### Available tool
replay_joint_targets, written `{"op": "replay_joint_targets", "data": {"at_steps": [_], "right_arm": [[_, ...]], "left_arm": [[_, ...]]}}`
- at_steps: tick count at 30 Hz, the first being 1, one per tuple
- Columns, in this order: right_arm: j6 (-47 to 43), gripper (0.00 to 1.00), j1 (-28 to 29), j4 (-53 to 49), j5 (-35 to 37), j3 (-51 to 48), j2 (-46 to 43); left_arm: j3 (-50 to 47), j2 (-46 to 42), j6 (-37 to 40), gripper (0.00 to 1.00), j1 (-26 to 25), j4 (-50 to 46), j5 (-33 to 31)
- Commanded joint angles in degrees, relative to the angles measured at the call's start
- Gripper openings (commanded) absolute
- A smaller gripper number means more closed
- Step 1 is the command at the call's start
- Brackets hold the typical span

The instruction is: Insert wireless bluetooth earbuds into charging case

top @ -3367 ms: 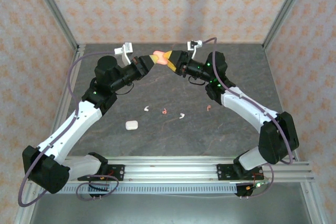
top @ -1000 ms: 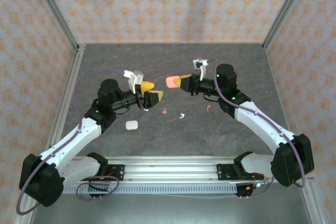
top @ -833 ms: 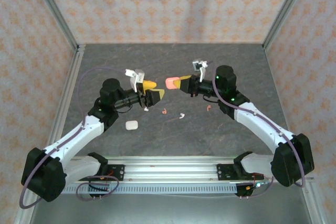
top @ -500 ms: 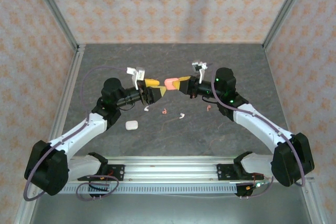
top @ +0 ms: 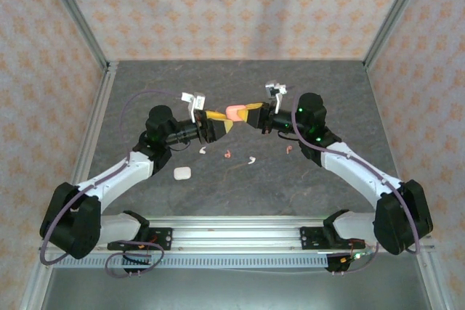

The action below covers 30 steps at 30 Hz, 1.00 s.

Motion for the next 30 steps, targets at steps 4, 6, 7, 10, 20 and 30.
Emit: {"op": "replay_joint_targets", "data": {"at_steps": [4,6,7,10,20,30], "right_arm": [[4.33,0.1,0.42,11.13,-0.94,-1.85,0.37],[5.02,0.1,0.49,12.44,-0.51,-2.26,0.65],[5.21,0.1,0.55,12.8,-0.46,-2.41,0.75],[5.54,0.1,0.88,13.23,-0.48,-2.55,1.09],[5.82,0.1,1.52,13.67,-0.35,-2.82,1.36],[5.85,0.1,1.46,14.13,1.07,-3.47,0.94]], "left_arm": [[2.23,0.24,-3.42,0.66,-0.15,6.34,2.14],[2.65,0.56,-3.82,0.65,-0.24,6.4,2.05],[2.83,0.73,-3.91,0.64,-0.3,6.35,2.01],[3.14,1.08,-4.49,0.64,-0.56,7.14,1.82],[5.06,2.58,-4.63,0.51,-2.35,6.56,2.45],[6.02,-0.58,-0.02,0.12,-2.66,-1.05,1.96]]}}
